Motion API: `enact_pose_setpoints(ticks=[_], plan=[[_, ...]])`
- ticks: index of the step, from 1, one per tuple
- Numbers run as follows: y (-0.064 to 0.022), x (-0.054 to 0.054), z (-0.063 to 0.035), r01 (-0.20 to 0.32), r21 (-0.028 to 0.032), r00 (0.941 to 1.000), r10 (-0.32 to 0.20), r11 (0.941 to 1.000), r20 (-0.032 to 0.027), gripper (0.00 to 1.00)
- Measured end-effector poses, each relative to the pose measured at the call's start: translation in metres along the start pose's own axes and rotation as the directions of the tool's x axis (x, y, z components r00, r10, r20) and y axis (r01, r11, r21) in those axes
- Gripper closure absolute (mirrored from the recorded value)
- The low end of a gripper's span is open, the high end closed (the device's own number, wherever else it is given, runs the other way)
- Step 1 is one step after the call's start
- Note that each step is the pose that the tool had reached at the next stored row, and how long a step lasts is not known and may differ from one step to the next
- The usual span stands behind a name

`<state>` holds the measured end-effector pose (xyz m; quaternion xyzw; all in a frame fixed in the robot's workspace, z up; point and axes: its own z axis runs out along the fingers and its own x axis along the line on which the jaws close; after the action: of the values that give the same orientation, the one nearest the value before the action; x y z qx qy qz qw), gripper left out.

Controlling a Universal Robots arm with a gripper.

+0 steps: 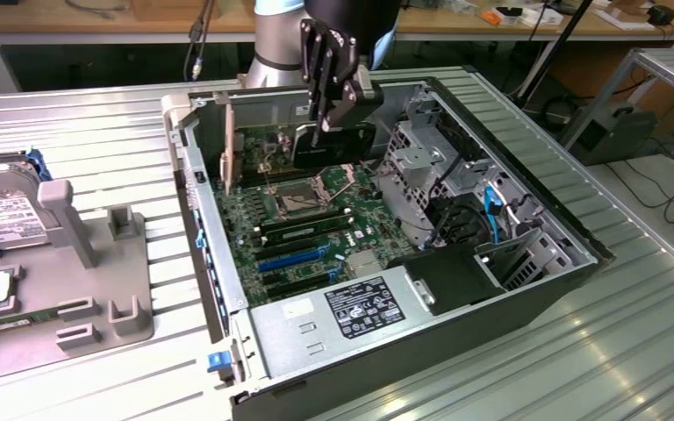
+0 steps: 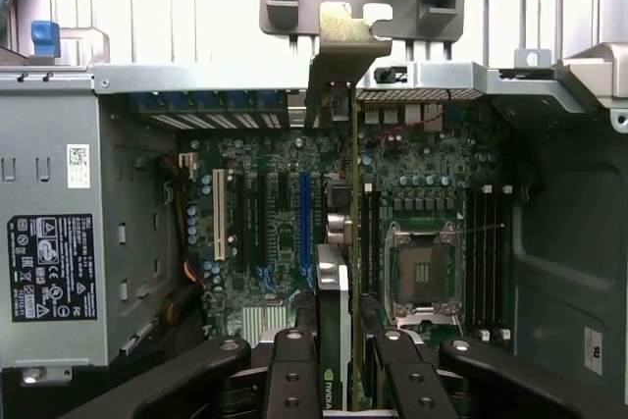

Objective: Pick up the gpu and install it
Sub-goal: 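Insert the gpu into the slot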

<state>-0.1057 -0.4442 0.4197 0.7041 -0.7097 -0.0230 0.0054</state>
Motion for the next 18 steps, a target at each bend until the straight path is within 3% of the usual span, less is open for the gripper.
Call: enact_pose_setpoints(ticks=[9, 18], plan=[[-0.0012, -0.001, 0.0052, 0.0, 0.0002, 1.0, 0.0, 1.0, 0.0002, 0.73], [-0.0022, -0.002, 0.0118, 0.0, 0.0133, 1.0, 0.0, 0.9999, 0.0005, 0.73]])
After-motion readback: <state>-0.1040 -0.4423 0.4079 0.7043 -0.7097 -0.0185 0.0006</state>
